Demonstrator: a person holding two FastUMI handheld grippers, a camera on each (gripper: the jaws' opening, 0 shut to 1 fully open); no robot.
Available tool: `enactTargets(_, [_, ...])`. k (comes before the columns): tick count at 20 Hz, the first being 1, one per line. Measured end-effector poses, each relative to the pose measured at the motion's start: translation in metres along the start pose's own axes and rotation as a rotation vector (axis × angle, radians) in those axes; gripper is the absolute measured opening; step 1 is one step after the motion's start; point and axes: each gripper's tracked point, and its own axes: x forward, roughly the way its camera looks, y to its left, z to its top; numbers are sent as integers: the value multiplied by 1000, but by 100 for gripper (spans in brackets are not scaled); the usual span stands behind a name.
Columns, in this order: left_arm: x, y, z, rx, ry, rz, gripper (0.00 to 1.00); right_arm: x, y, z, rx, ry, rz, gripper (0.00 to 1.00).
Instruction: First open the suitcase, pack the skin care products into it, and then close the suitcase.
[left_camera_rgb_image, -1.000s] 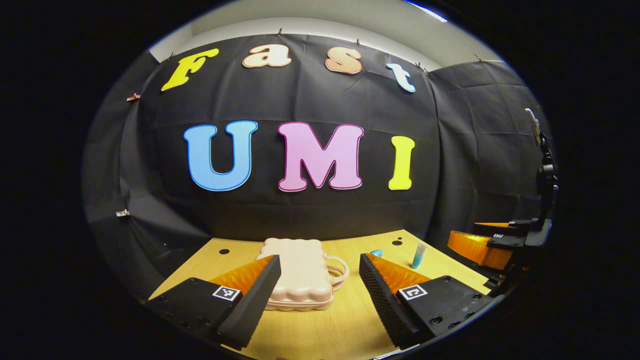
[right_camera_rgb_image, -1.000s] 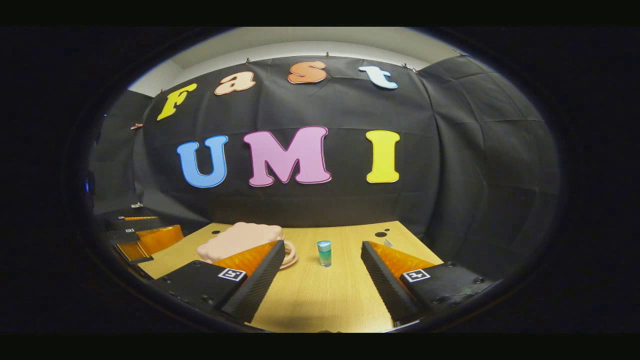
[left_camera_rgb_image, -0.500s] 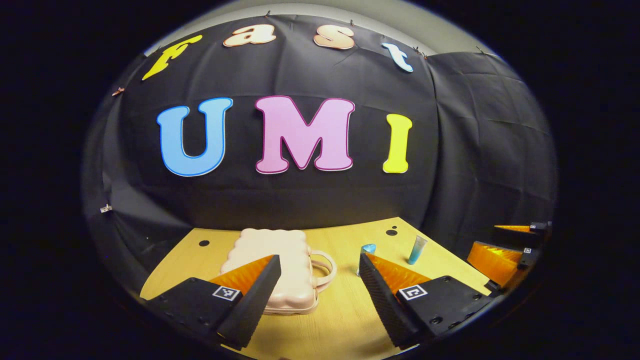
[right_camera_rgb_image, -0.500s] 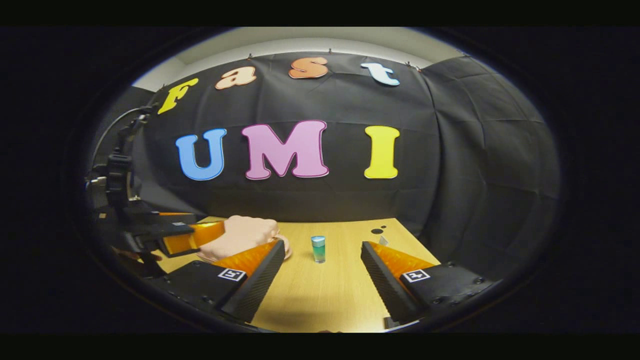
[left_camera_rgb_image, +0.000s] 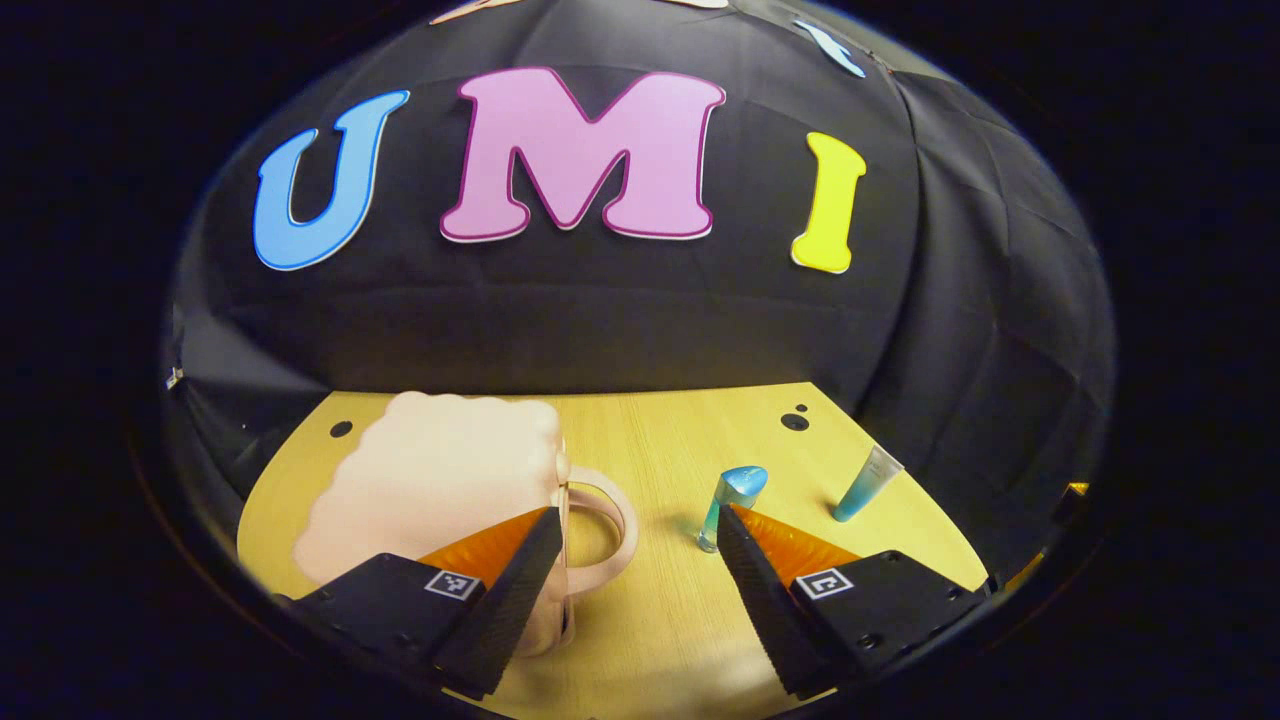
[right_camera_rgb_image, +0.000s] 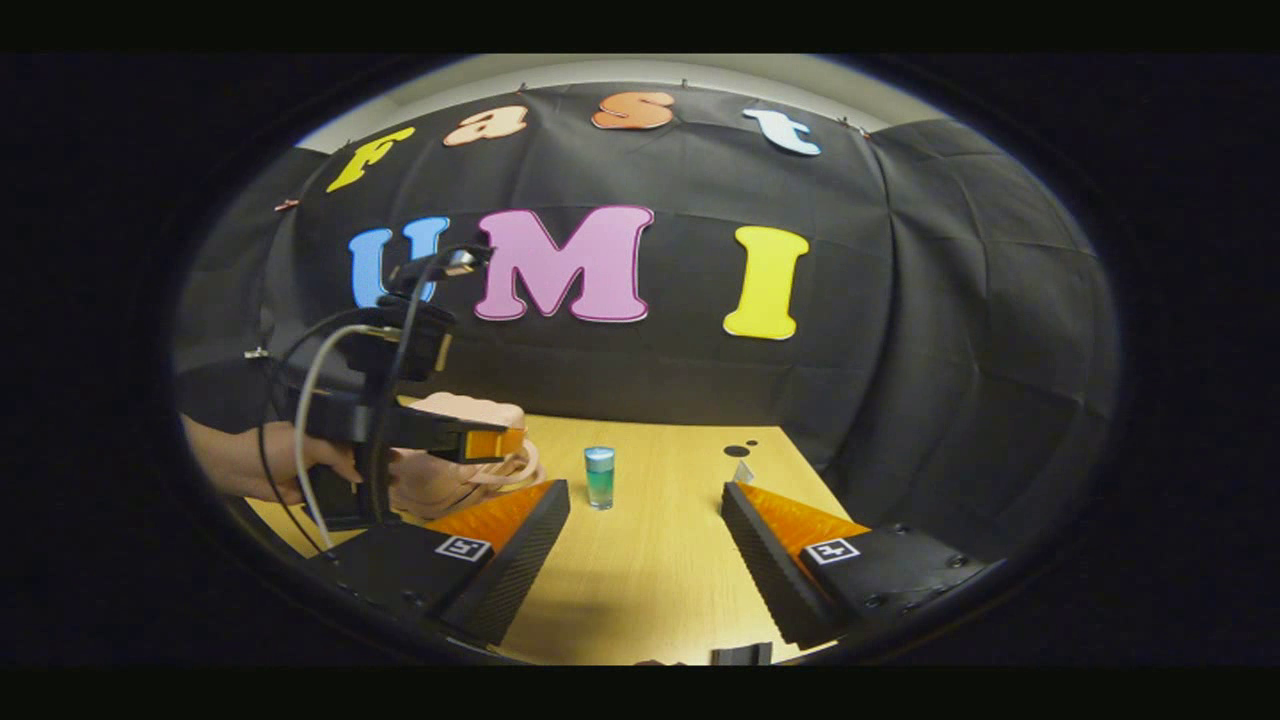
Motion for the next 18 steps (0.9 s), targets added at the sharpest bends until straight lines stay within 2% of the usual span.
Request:
enactTargets(2, [28,-6,-11,14,45,2,98,13,0,-8,23,32,16,97])
enactTargets(5, [58,-7,-23,27,101,31,97,34,-8,-15,-19,59,19,97])
enactTargets(11, [98,5,-58,-36,231,93,89,68,-30,-14,38,93,14,97])
enactTargets(12, [102,9,-61,-26,243,110,77,71,-32,-13,43,95,11,97])
enactTargets(13, [108,13,-63,-11,252,121,74,75,-35,-13,46,100,7,97])
enactTargets(14, [112,16,-63,-3,261,131,65,77,-36,-14,54,106,5,100])
enactTargets(15, [118,12,-66,-13,272,108,61,80,-36,-15,67,112,3,97])
enactTargets(17, [121,21,-70,-13,300,139,47,82,-34,-14,94,118,4,97])
enactTargets(18, [128,24,-74,-32,306,135,23,83,-31,-15,100,120,9,97])
